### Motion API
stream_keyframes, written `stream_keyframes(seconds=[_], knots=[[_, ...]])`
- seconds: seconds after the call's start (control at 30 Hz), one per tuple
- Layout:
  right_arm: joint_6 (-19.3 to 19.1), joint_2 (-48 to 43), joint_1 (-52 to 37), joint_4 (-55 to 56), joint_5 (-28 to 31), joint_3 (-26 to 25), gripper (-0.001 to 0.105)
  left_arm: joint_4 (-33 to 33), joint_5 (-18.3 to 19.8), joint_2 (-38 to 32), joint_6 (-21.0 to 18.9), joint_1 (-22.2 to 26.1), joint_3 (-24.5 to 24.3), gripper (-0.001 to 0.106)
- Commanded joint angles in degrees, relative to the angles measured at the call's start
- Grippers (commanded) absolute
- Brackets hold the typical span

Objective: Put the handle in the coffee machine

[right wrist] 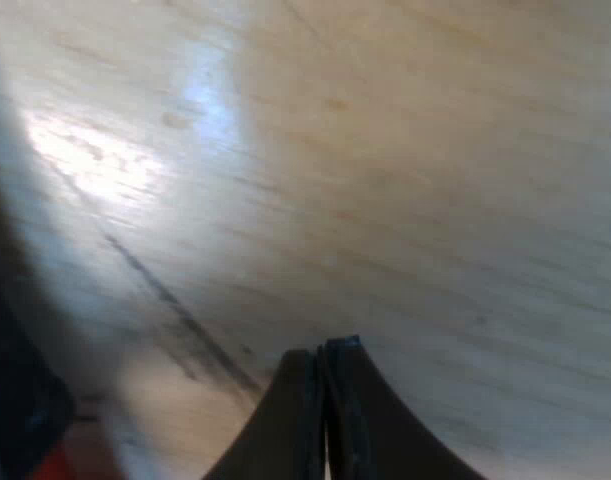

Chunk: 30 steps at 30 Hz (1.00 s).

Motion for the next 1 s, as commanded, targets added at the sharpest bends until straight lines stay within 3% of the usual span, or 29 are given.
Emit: stream_keyframes(seconds=[0.03, 0.23, 1.0], knots=[[0.1, 0.2, 0.5, -0.5, -0.7, 0.1, 0.0, 0.5, 0.8, 0.2, -0.1, -0.3, -0.2, 0.07], [0.5, 0.2, 3.1, -0.5, -0.6, 0.1, 0.0, 0.5, 0.8, 0.2, 0.2, -0.3, -0.2, 0.07], [11.6, 0.2, 11.0, -2.2, -3.4, 0.1, 0.0, 2.0, 0.8, 0.2, 0.2, 0.1, -0.2, 0.07]])
